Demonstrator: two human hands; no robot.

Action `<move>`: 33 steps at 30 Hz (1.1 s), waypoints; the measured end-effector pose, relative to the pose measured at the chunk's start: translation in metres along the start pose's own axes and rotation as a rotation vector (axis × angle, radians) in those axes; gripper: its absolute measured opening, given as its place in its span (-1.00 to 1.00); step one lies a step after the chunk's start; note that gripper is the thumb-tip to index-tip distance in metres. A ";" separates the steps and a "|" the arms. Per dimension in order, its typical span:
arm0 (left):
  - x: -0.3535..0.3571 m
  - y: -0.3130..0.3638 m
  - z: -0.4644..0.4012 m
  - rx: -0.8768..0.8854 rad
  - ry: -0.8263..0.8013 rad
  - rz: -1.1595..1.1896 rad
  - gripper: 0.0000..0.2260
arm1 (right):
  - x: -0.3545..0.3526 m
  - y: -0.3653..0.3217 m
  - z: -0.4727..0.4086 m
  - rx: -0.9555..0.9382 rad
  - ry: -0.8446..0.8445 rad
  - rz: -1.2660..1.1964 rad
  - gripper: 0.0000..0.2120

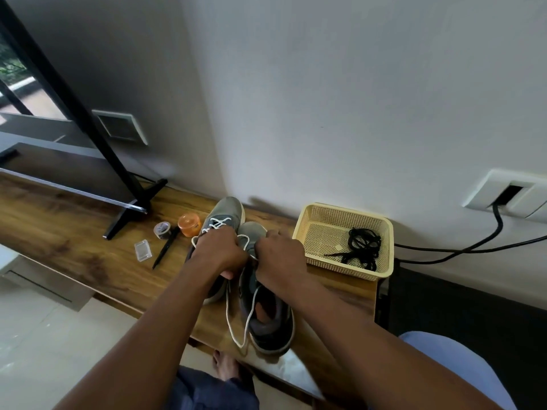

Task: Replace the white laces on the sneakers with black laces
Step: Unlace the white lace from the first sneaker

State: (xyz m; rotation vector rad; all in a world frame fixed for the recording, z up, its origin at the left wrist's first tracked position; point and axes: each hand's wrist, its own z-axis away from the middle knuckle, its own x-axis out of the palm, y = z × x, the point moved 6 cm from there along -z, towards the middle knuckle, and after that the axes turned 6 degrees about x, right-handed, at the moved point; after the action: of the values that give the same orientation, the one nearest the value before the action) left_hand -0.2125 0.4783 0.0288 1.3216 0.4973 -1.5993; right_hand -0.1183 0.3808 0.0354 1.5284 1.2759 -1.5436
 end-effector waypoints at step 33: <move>-0.008 0.015 0.013 -0.017 0.105 -0.018 -0.89 | -0.157 0.027 0.009 0.060 0.638 -1.507 -0.88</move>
State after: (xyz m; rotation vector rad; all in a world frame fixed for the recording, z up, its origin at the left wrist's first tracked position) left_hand -0.2067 0.4644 0.0440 1.3977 0.5868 -1.5424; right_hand -0.0739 0.3321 0.1811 0.9940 3.2047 -1.8393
